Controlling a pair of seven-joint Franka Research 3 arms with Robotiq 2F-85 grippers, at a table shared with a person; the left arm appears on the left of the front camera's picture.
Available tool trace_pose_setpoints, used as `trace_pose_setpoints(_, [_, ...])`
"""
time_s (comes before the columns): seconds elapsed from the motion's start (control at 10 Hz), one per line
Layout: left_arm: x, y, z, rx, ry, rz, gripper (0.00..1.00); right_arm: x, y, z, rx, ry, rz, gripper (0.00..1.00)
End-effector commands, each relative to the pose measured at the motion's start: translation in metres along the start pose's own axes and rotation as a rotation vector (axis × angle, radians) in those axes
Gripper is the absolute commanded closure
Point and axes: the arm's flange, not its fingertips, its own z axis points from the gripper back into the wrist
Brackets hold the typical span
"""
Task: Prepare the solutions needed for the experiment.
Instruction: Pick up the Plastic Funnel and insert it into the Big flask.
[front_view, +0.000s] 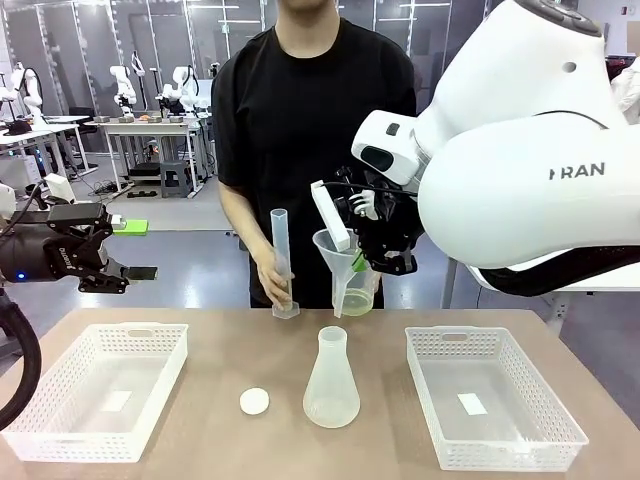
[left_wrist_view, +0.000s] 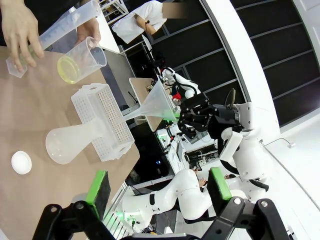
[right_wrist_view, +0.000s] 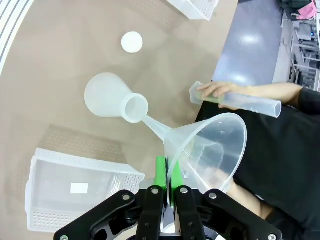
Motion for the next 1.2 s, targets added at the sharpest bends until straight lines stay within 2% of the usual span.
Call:
trace_pose_setpoints(0.0, [0.0, -0.001, -0.003, -0.006, 0.0, 0.0, 0.0, -0.004, 0.004, -0.007, -0.005, -0.059, 0.03, 0.96])
trace_pose_setpoints(0.1, [0.0, -0.001, -0.003, -0.006, 0.0, 0.0, 0.0, -0.002, 0.004, -0.008, 0.008, -0.061, 0.052, 0.96])
trace_pose_setpoints(0.2, [0.0, -0.001, -0.003, -0.006, 0.0, 0.0, 0.0, 0.002, 0.0, -0.001, 0.001, -0.013, 0.011, 0.96])
trace_pose_setpoints(1.1, [0.0, -0.001, -0.003, -0.006, 0.0, 0.0, 0.0, -0.001, 0.008, -0.023, 0.027, -0.016, 0.028, 0.96])
